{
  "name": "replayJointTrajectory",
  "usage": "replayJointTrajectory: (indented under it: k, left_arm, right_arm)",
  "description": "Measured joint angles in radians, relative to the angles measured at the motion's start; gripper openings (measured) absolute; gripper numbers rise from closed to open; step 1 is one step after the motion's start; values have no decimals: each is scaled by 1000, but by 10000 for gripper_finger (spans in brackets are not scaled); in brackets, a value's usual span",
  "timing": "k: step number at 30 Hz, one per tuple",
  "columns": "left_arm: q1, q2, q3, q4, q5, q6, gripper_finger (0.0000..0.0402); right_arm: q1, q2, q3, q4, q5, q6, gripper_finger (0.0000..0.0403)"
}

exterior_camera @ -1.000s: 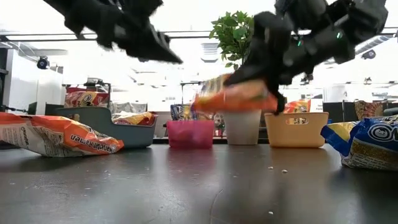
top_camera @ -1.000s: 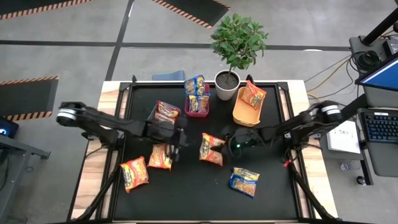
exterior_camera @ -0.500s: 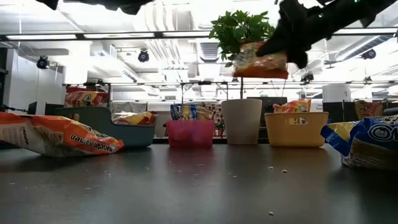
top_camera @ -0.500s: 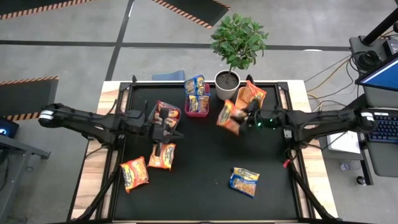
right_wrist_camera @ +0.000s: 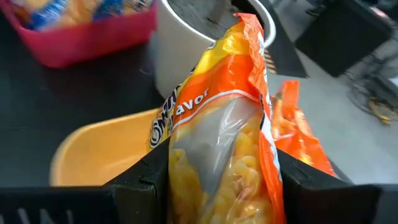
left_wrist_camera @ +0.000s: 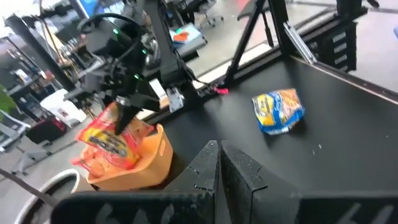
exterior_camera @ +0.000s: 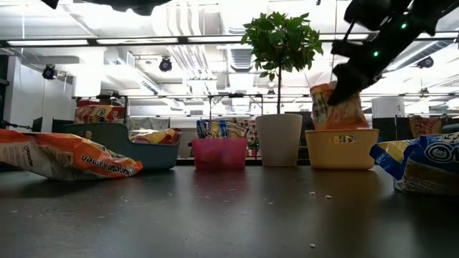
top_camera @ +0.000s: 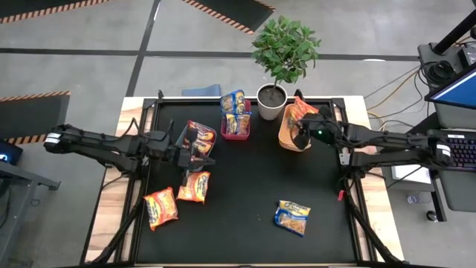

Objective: Sort Maruchan noodles
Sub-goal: Put the right orange noodle pack into the yellow bin

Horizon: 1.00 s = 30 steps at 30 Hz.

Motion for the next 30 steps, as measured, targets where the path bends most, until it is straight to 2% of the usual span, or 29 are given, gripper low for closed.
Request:
replayJointTrajectory:
  k: [5, 15, 21, 30]
  left_arm:
    - [0, 2, -2, -24, 0, -20, 0]
    - [0, 2, -6, -40, -1, -24, 0]
    - [0, 3, -6, -40, -1, -24, 0]
    - [0, 8, -8, -39, -1, -23, 0]
  right_arm:
    - [-35, 63, 0, 9, 48, -3, 156]
    - [-61, 220, 0, 126, 49, -55, 156]
    - [-75, 301, 0, 140, 68, -66, 155]
    - [-77, 350, 3, 155, 64, -58, 175]
